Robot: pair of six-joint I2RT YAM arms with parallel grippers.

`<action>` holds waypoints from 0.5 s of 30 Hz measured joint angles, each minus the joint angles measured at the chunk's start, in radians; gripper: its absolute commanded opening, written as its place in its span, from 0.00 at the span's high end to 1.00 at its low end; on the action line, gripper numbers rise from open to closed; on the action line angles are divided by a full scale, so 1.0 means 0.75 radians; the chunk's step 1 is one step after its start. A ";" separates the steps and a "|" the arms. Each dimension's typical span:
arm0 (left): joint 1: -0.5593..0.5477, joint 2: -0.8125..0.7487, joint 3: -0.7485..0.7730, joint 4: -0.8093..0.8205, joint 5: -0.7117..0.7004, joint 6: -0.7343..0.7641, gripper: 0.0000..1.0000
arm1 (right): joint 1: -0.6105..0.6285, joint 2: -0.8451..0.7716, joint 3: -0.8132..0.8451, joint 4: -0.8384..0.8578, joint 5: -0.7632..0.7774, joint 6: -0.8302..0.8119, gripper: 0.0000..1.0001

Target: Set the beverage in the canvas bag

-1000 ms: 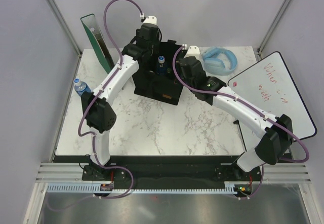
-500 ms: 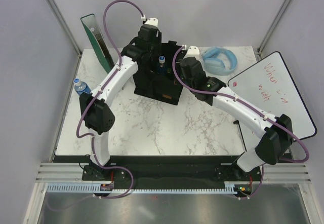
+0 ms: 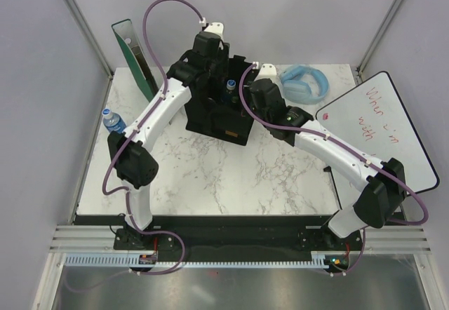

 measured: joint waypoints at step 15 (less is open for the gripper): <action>0.022 0.001 -0.043 0.016 -0.049 0.000 0.98 | 0.000 0.000 -0.001 0.002 -0.015 -0.001 1.00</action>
